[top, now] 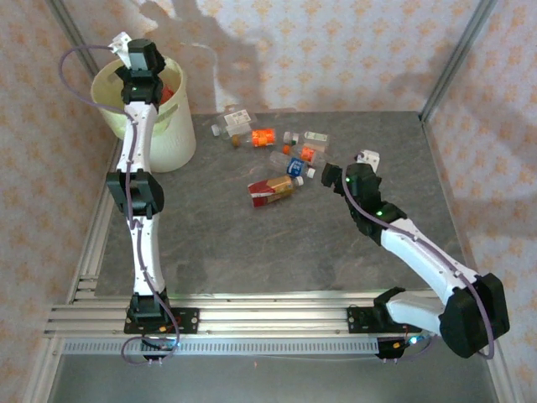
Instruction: Put the plastic bottles in the bin
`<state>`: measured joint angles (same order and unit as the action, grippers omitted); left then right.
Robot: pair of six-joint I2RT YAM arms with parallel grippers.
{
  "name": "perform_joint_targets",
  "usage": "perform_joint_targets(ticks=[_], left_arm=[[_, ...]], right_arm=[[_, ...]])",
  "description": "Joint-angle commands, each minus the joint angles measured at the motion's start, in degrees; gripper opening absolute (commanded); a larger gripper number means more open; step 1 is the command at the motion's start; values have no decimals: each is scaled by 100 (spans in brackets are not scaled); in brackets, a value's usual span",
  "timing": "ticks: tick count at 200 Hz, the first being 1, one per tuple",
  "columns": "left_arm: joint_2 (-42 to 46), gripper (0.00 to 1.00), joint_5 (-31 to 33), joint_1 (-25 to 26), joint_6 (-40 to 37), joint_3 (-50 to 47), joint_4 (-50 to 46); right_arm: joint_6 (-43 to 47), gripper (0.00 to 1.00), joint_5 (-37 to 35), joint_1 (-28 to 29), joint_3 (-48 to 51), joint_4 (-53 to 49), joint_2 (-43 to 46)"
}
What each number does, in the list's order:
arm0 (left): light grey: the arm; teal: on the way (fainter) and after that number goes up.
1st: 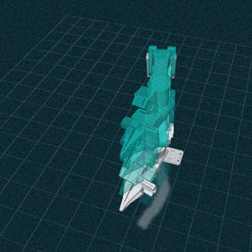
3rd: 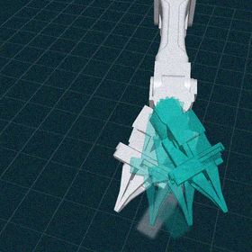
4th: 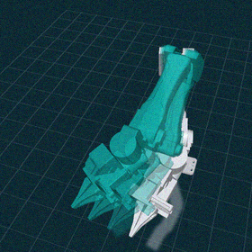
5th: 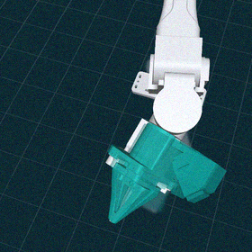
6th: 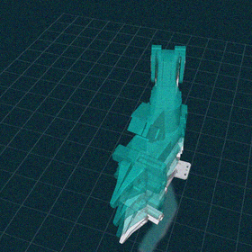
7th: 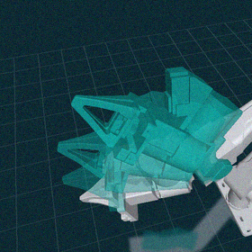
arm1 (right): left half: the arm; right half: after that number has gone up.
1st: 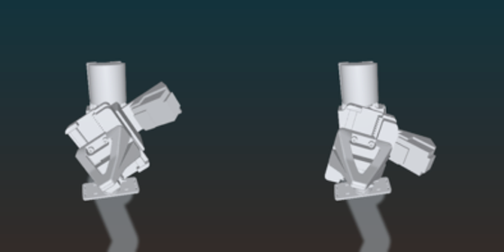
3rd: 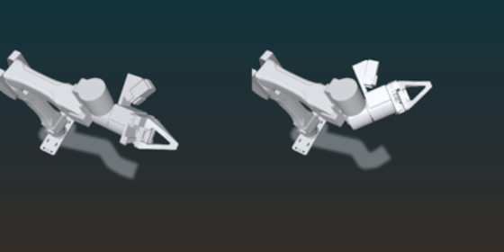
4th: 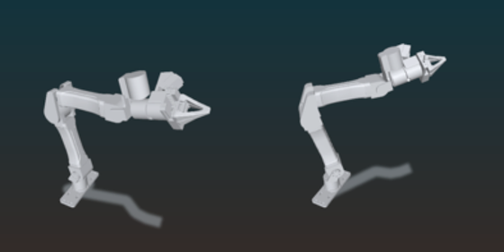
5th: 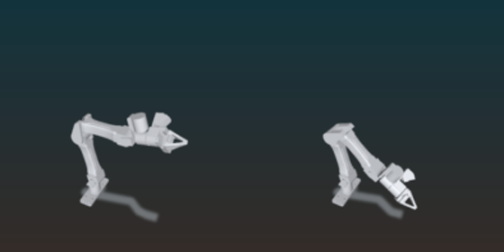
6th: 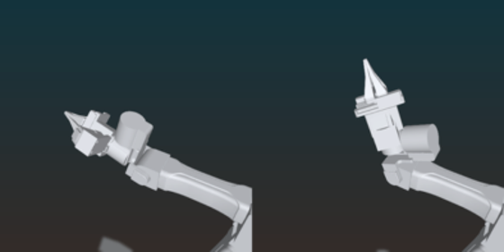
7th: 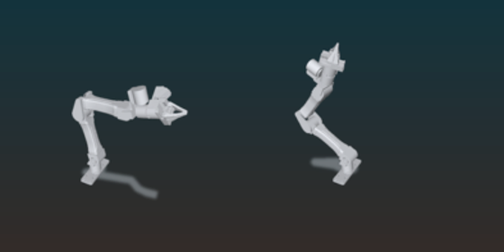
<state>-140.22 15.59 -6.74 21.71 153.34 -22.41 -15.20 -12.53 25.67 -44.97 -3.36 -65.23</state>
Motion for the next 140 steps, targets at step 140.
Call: perform_joint_targets(ticks=[140], left_arm=[[1145,100,-814,233,32,394,-1248]], right_arm=[[-346,99,36,-19,-171,-29,132]])
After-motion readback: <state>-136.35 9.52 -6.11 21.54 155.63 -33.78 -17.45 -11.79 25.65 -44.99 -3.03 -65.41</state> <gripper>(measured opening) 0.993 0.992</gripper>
